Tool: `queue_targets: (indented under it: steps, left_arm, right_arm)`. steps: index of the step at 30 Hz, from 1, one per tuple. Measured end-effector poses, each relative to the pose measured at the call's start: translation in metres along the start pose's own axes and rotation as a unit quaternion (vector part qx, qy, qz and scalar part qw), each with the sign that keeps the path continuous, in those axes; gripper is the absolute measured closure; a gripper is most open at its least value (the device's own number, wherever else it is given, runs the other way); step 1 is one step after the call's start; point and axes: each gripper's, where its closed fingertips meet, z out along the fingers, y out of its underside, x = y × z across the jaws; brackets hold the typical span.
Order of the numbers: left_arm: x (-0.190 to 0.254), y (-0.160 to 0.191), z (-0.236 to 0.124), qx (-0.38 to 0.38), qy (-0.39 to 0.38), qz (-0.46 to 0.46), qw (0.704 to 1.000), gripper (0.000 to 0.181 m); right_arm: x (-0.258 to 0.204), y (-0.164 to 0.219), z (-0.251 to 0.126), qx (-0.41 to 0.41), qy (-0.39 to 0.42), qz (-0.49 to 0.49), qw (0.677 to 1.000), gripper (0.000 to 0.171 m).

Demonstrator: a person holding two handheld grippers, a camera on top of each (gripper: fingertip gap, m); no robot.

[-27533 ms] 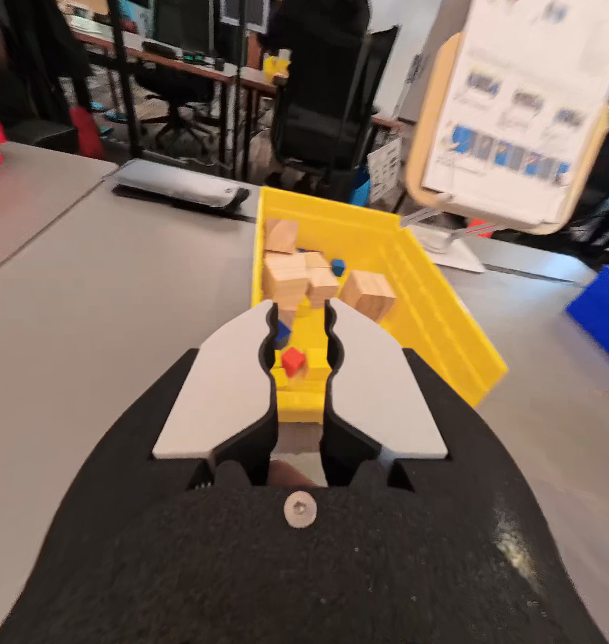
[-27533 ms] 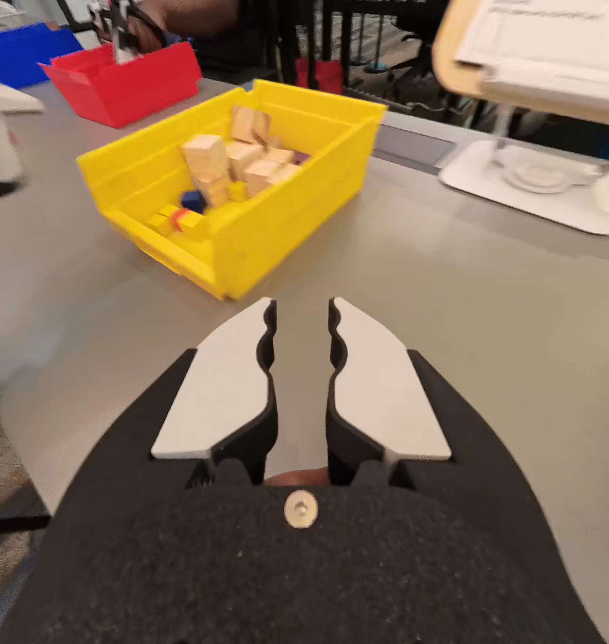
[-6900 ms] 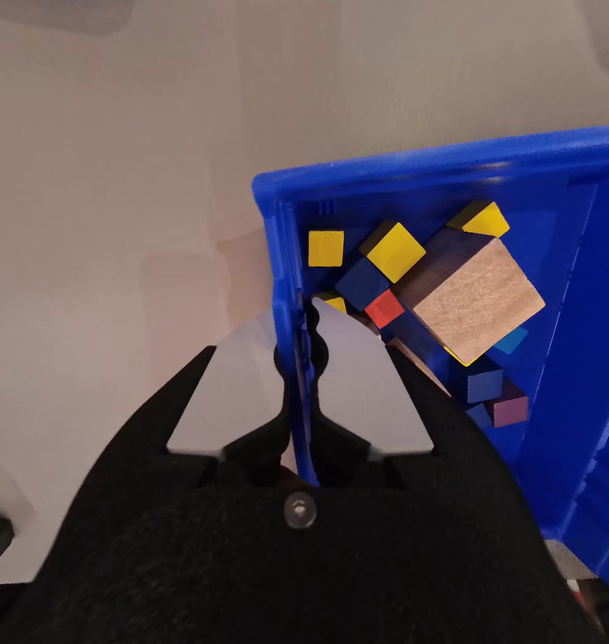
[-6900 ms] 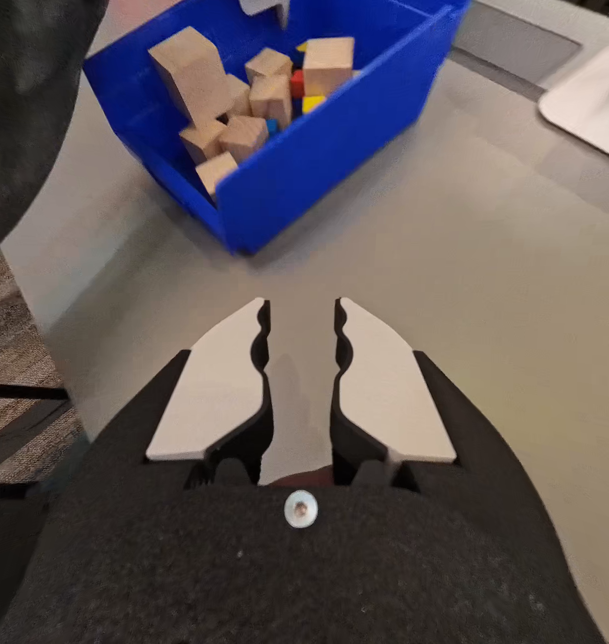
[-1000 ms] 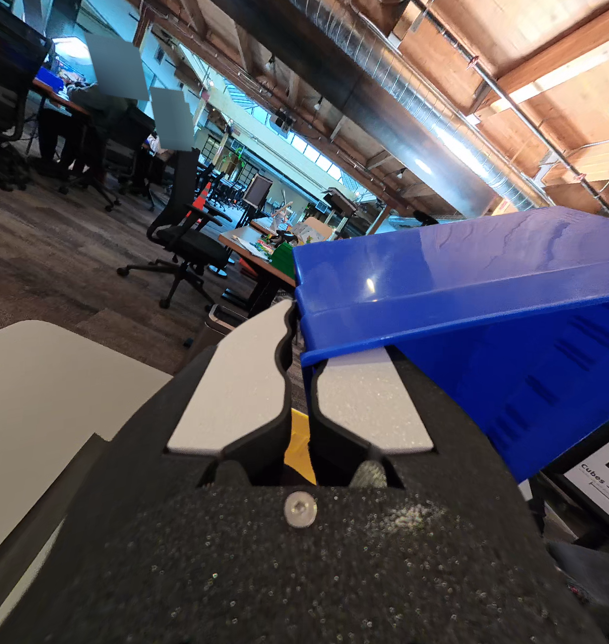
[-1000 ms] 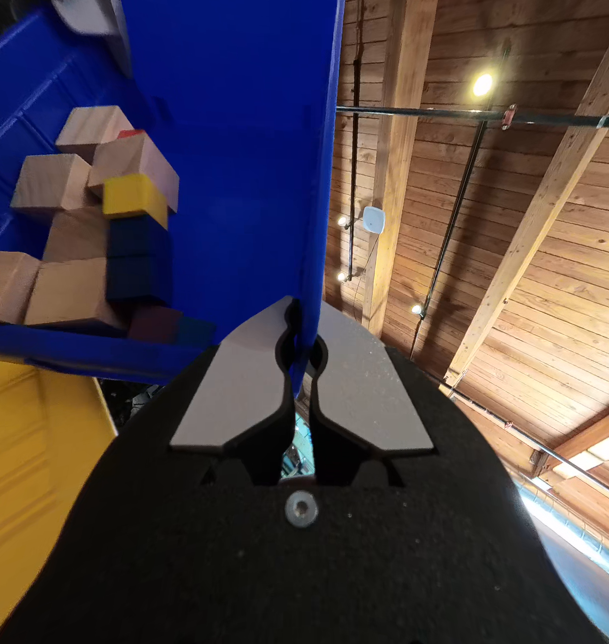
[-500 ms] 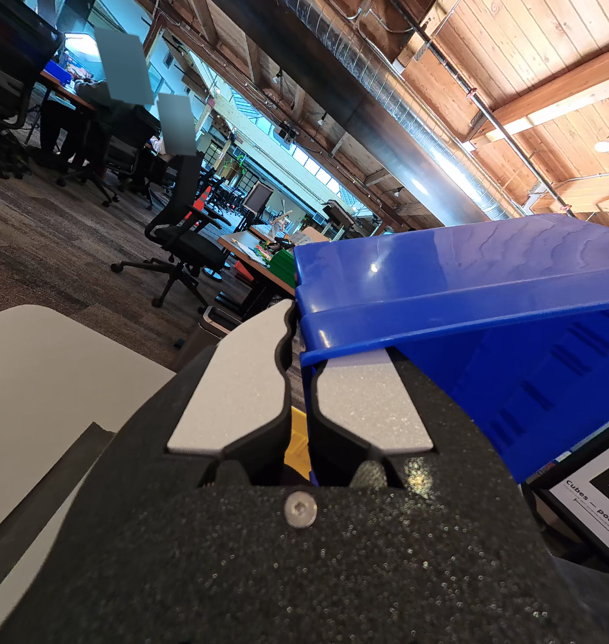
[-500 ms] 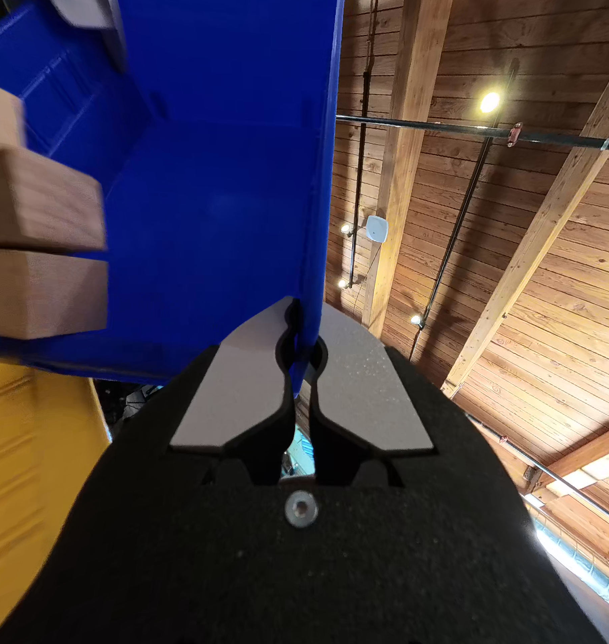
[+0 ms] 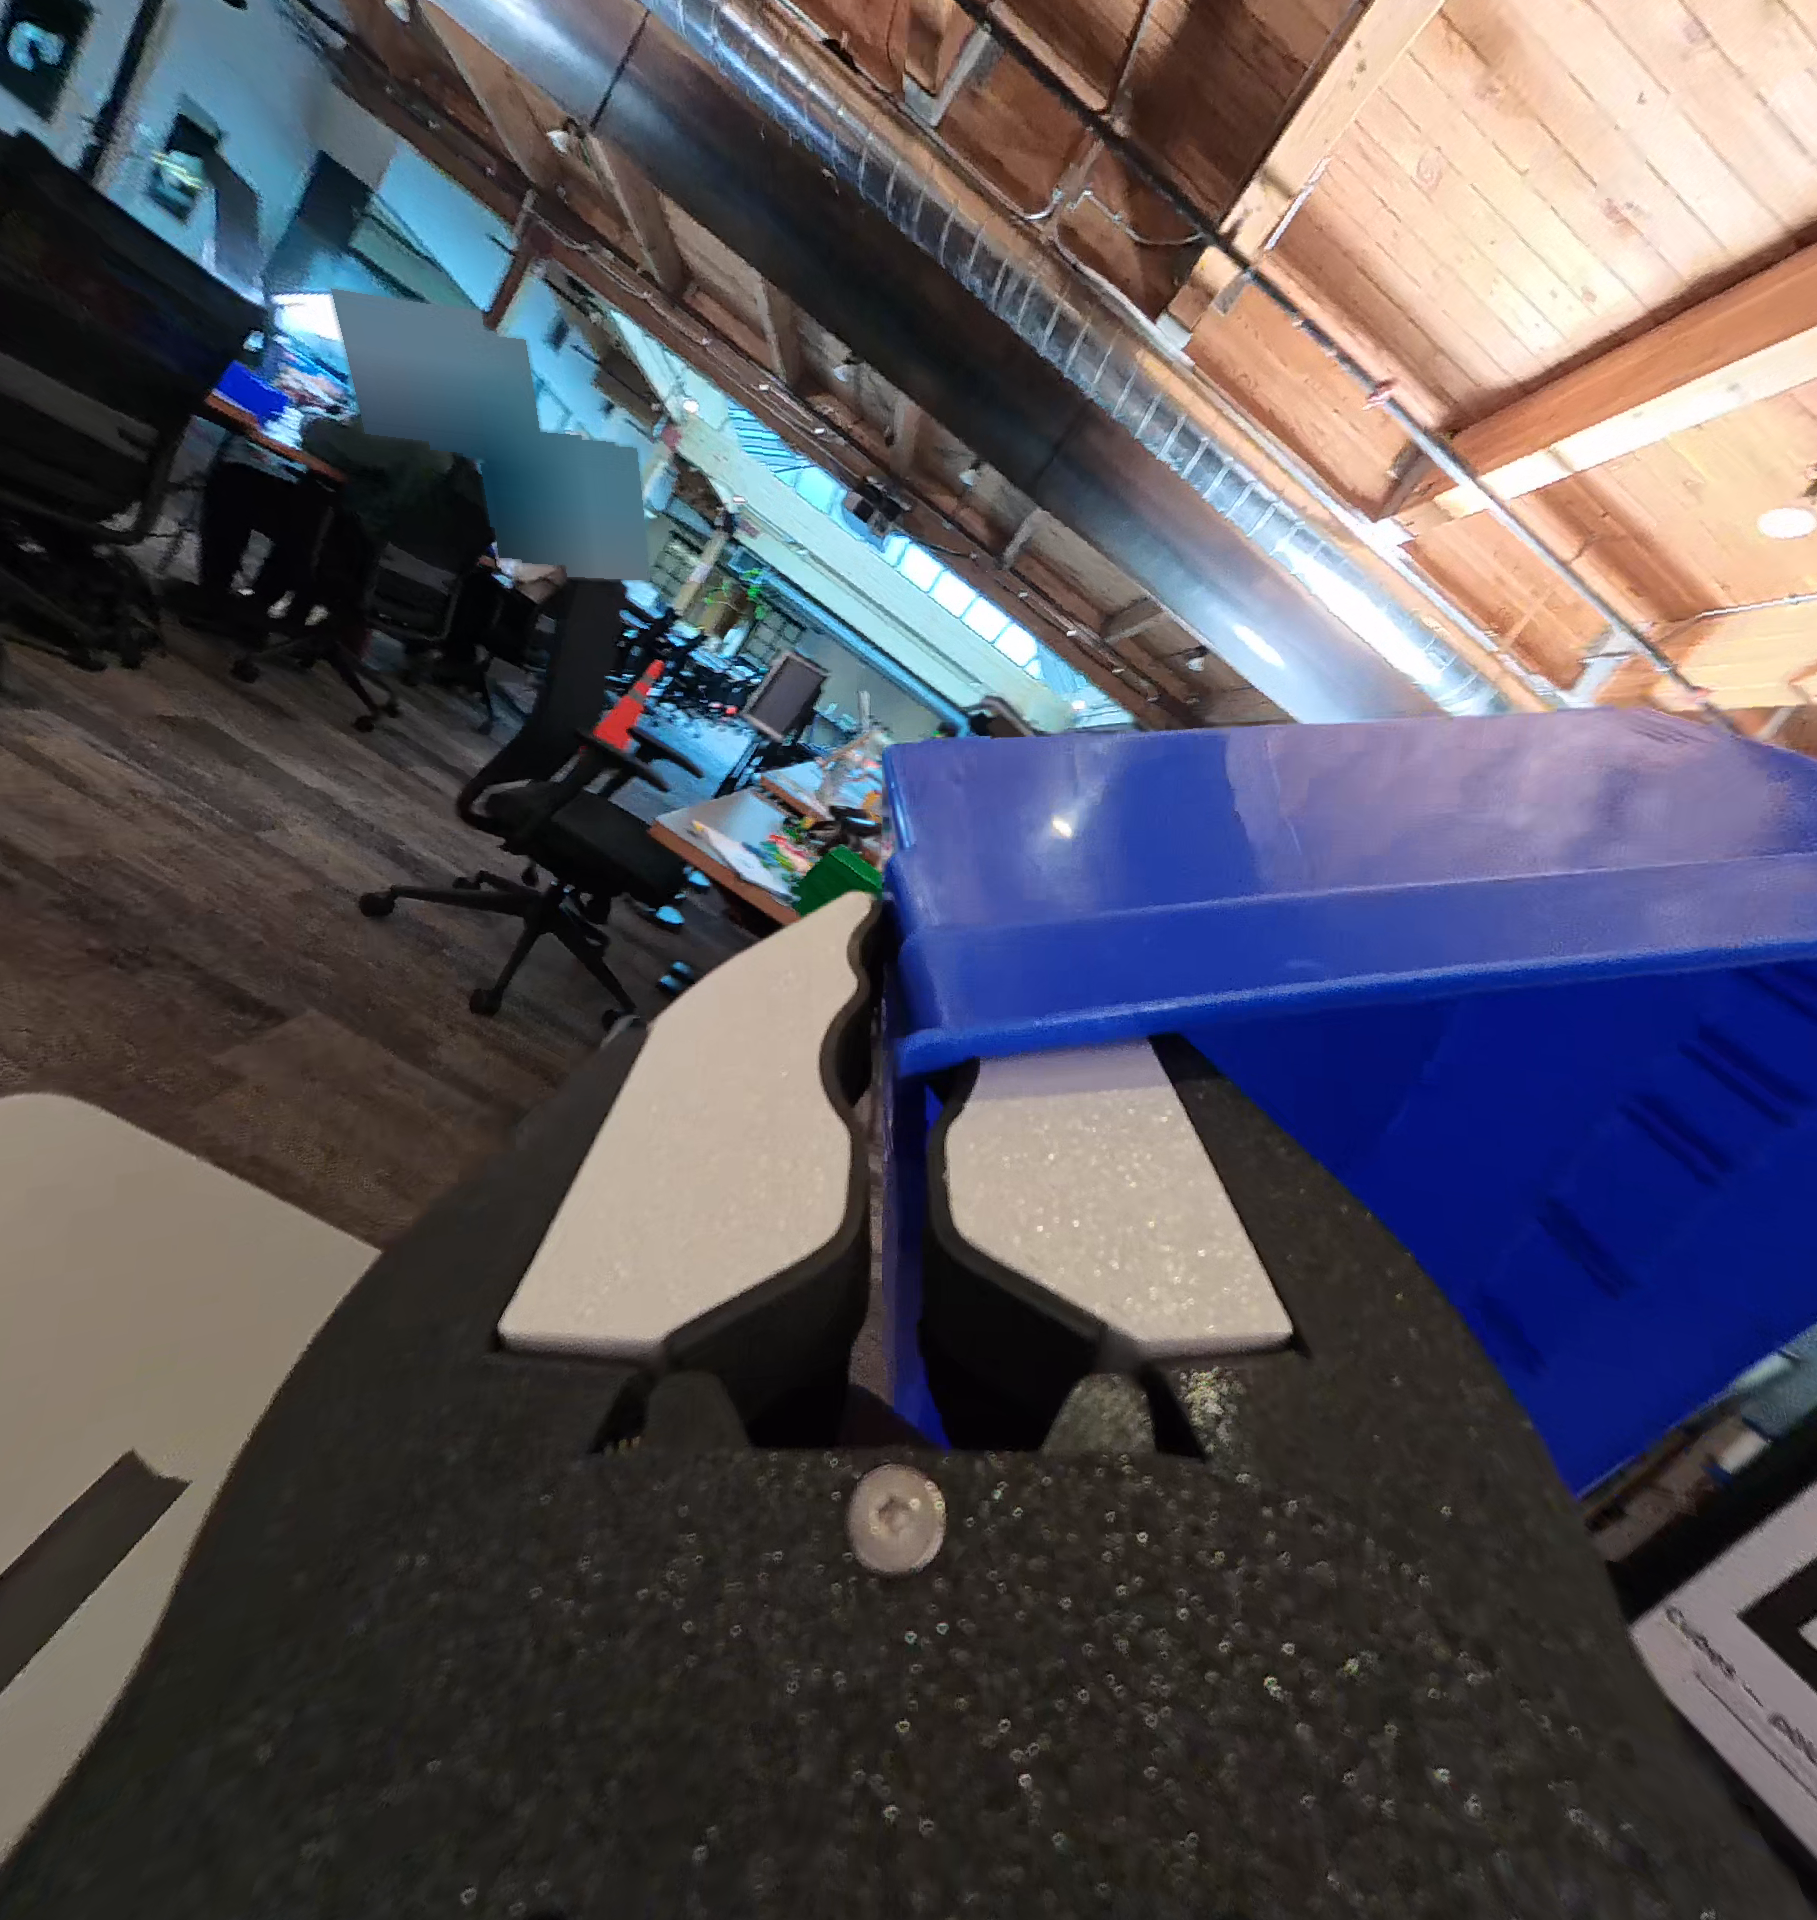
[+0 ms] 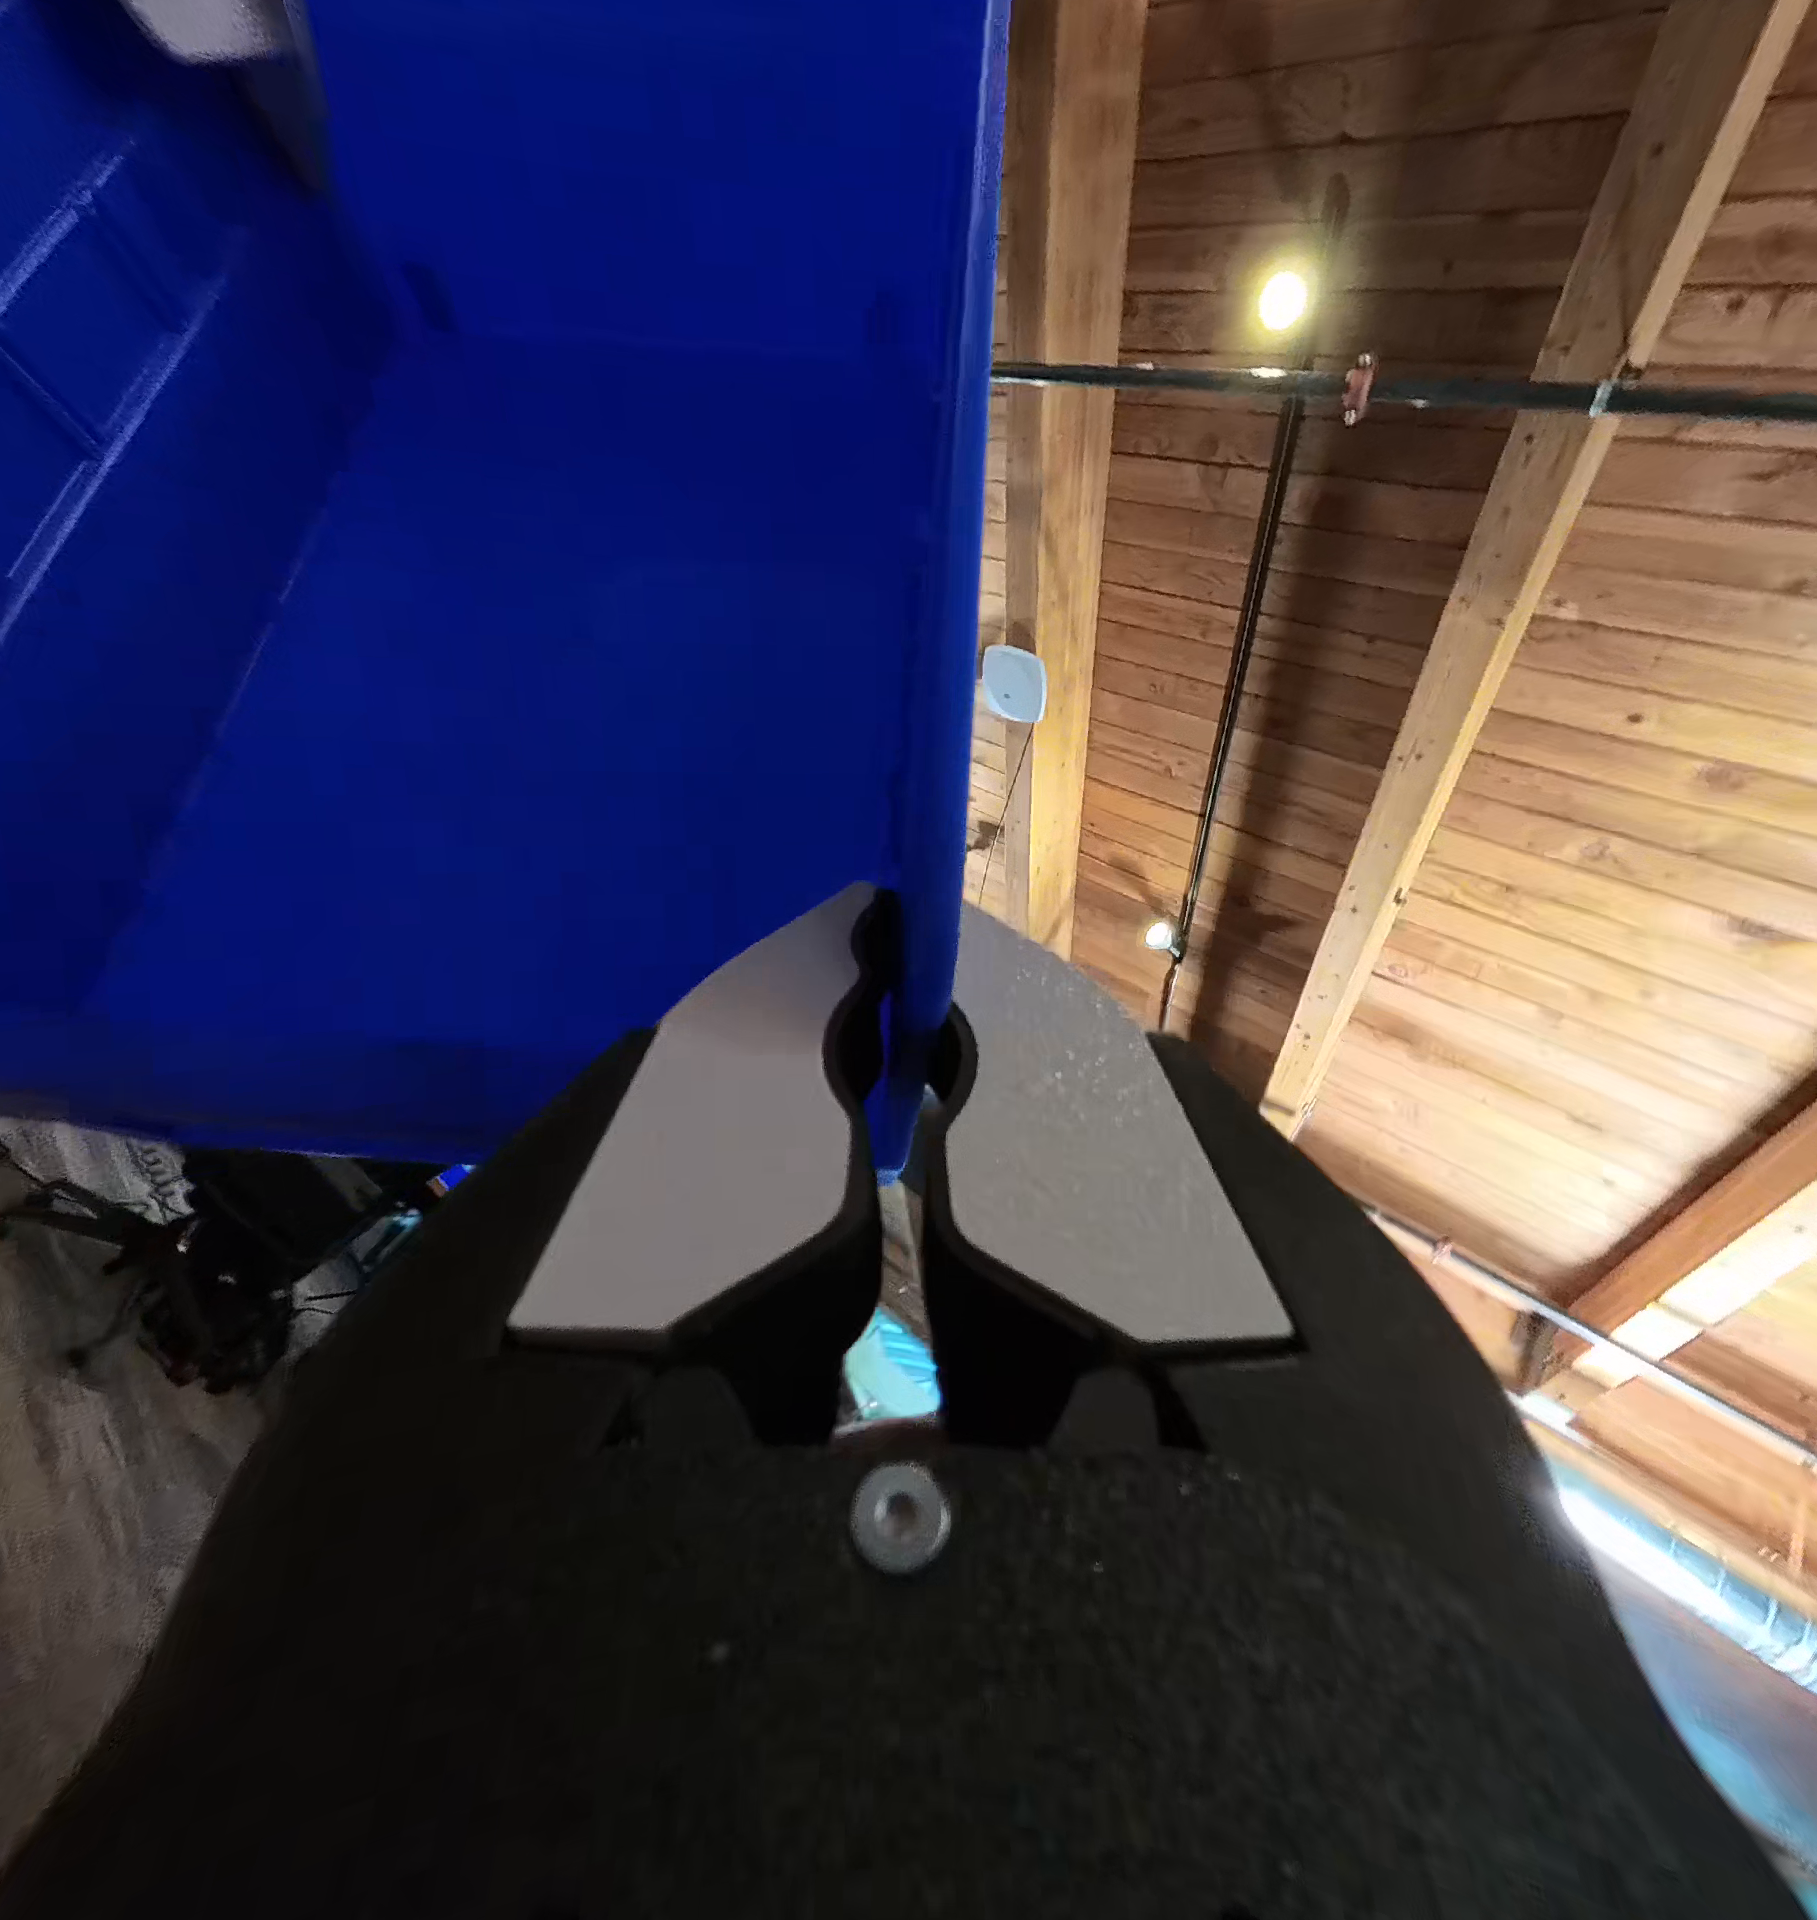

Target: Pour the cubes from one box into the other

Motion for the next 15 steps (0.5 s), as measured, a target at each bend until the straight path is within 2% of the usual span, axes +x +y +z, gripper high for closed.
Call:
queue_targets:
  steps: [4,6,8,11,13,15]
  left_arm:
    - [0.050,-0.040,-0.019,-0.016,-0.076,0.064,0.995,0.177]
    - [0.069,-0.060,-0.047,-0.050,-0.144,0.116,0.982,0.176]
    - [0.080,-0.079,-0.091,-0.095,-0.230,0.154,0.956,0.176]
    - [0.081,-0.106,-0.192,-0.149,-0.384,0.163,0.896,0.175]
    - [0.080,-0.120,-0.275,-0.175,-0.470,0.144,0.853,0.175]
    - [0.078,-0.127,-0.366,-0.205,-0.542,0.125,0.805,0.175]
  right_arm:
    - [0.030,-0.020,0.017,-0.027,-0.018,0.087,0.996,0.169]
    - [0.039,-0.044,0.022,-0.044,-0.045,0.155,0.986,0.168]
    - [0.036,-0.075,0.023,-0.068,-0.087,0.231,0.967,0.169]
    - [-0.002,-0.146,0.011,-0.114,-0.200,0.370,0.900,0.169]
    - [-0.029,-0.210,-0.009,-0.122,-0.259,0.421,0.861,0.168]
    - [-0.058,-0.282,-0.042,-0.140,-0.331,0.473,0.805,0.168]
